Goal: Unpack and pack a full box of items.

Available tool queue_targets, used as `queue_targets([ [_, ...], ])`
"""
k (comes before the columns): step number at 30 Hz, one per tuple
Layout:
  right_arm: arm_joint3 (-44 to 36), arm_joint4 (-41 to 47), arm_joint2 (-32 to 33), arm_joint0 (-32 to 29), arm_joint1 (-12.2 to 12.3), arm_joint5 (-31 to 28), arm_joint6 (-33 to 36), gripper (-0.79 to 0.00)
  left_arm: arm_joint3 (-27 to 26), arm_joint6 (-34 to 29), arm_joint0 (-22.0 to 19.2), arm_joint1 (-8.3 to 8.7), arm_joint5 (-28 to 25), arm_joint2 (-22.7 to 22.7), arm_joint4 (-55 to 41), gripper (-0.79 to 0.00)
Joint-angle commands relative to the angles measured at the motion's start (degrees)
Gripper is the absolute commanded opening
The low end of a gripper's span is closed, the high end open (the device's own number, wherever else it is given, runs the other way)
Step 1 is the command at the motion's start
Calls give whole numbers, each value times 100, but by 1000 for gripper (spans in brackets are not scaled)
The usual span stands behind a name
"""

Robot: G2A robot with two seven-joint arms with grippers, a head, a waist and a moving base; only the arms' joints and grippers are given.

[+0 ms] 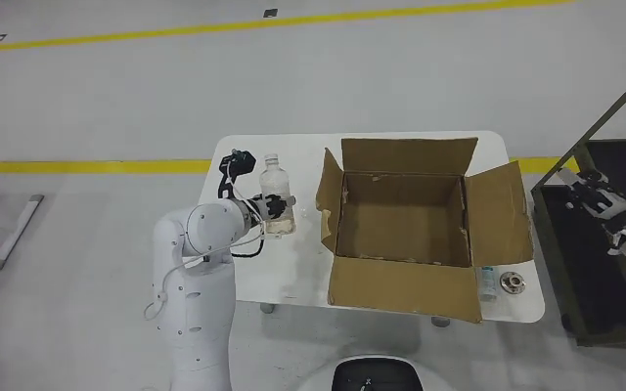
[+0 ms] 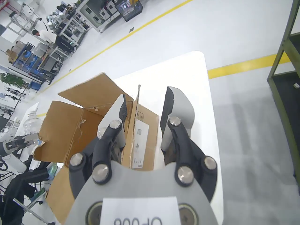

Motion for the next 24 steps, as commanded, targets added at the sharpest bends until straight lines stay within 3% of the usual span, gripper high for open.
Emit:
queue_targets([
  [1,8,26,-60,-50,16,-83,178,-425,0,0,0,0,0,0,1,-785],
  [5,76,-102,-299,-104,56,-316,531,-360,0,0,0,0,0,0,1,-785],
  [9,298,-184,-558,-20,104,-547,960,-419,0,0,0,0,0,0,1,-785],
  [11,453,-80,-629,50,114,-554,987,-489,0,0,0,0,0,0,1,-785],
  [14,619,119,-741,105,128,-638,1049,-779,0,0,0,0,0,0,1,-785],
  [24,879,249,-1186,199,163,-677,1026,-785,-236,291,-25,85,-120,-192,-129,-785],
])
